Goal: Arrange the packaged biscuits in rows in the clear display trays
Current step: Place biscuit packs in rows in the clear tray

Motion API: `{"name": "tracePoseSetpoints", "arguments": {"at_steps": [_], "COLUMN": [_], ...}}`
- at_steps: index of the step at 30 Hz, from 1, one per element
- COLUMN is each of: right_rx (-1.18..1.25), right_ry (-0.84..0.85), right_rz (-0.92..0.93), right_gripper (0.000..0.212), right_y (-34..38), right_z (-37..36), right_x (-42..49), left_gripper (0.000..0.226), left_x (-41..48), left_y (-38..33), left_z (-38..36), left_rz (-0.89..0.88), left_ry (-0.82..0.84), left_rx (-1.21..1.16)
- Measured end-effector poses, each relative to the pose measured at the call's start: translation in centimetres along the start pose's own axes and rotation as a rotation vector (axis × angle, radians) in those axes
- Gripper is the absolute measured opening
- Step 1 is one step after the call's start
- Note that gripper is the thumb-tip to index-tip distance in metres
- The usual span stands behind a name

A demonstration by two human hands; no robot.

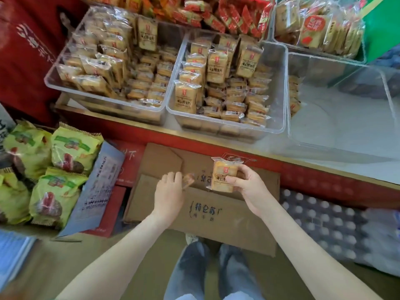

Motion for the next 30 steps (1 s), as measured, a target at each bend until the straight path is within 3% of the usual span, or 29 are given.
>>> {"name": "tracePoseSetpoints", "arguments": {"at_steps": [3,10,15,17,21,24,27,30], "right_rx": [-0.015,-0.142,-0.241,-0.263,-0.191,-0.060,0.023,-0.300], "right_ry": [-0.038,-0.043,0.090,0.162,0.251,0.285,0.119,-0.139], "right_rz": [-0.030,-0.012,0.062,0.087,0.172,0.325,0.476,0.457], "right_gripper": [0.032,0.037,0.036,0.037,0.040,0.045,0.045,0.045], "right_y": [-1.9,-2.7,1.7,4.1,9.7,15.7,20.9,23.0], "right_z": [0.9,2.1,2.1,2.2,4.6,7.7,12.5,17.2], "right_x": [1.5,2.0,0.6,-0.3,-1.8,-2.6,-0.8,3.9], "left_gripper": [0.054,0.056,0.069,0.061,0.021,0.021,0.031,0.060], "left_x": [0.0,-1.2,-1.3,-0.5,1.8,4.9,9.3,14.0], "left_y": [-0.5,-0.7,-2.2,-4.1,-9.7,-13.7,-17.4,-21.3], "left_z": [-3.6,-9.0,-6.5,-3.7,4.9,10.9,13.6,13.6], "left_rz": [-0.176,-0.217,-0.279,-0.321,-0.567,-0.587,-0.514,-0.450], "left_ry": [-0.021,0.470,0.613,0.510,-0.151,-0.511,-0.578,-0.370], "left_rx": [0.199,0.169,0.256,0.186,-0.164,-0.291,-0.277,-0.175]}}
Point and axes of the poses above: each hand's wrist, its own x-axis towards the middle knuckle, its own z-axis out of the back of the hand, y = z × x, the point moved 4 cm from there along x, towards the middle knuckle, and after that the axes turned 9 degrees about x, right-handed, at the moved point
